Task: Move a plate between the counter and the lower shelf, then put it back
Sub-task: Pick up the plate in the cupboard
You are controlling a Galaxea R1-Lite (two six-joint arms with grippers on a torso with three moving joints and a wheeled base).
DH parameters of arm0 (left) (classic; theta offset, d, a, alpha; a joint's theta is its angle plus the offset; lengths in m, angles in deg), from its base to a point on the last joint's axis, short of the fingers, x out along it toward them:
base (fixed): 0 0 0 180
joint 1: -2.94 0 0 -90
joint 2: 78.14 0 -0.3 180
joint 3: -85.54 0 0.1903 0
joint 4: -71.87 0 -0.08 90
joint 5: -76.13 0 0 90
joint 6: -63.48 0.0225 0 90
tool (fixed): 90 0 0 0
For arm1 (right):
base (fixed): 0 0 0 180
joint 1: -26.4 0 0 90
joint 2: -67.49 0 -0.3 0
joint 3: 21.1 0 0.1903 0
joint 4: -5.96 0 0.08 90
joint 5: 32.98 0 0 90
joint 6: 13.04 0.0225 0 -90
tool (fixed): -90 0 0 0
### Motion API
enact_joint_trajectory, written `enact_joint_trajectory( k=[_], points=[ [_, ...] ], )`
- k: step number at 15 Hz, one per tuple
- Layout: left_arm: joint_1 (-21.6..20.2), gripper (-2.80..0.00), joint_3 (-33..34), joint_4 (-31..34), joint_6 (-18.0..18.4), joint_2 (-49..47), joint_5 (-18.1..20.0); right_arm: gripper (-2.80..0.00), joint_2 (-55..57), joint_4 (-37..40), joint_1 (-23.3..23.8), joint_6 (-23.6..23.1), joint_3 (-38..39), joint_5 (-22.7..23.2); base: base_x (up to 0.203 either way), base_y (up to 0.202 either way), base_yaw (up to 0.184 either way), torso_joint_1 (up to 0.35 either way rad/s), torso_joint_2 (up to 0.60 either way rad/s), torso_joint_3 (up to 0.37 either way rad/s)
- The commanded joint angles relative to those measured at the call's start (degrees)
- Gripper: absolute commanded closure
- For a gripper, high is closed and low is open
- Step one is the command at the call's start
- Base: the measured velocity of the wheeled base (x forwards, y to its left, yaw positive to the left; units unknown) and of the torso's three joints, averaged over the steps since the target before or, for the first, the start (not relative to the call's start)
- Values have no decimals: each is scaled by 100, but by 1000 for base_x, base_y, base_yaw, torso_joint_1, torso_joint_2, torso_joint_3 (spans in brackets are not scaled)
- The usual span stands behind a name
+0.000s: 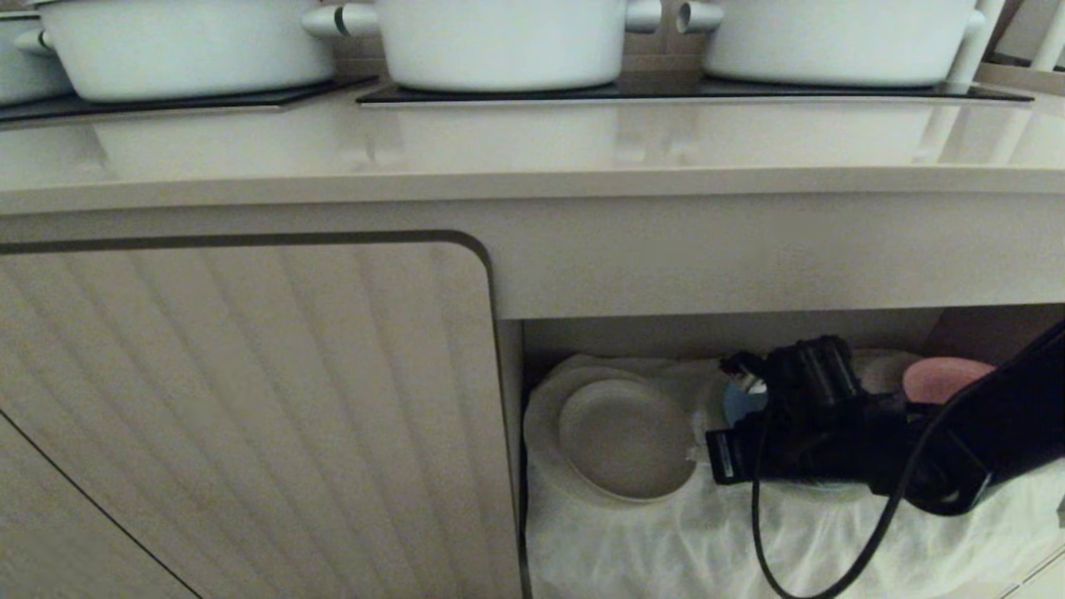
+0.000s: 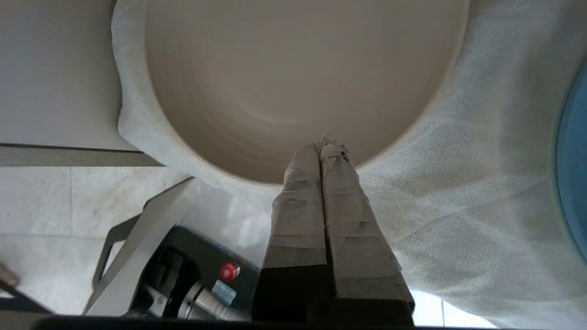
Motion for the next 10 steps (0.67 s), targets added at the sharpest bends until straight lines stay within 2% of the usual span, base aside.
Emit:
enact_joint_trajectory(
  k=[1,10],
  points=[
    [0,0,5,0,-4,2,-3,0,4,494,28,3,-413,11,0,0,0,0,0,0],
    [0,0,1,0,-4,2,-3,0,435,806,306,-24,-921,2,0,0,0,0,0,0]
  ],
)
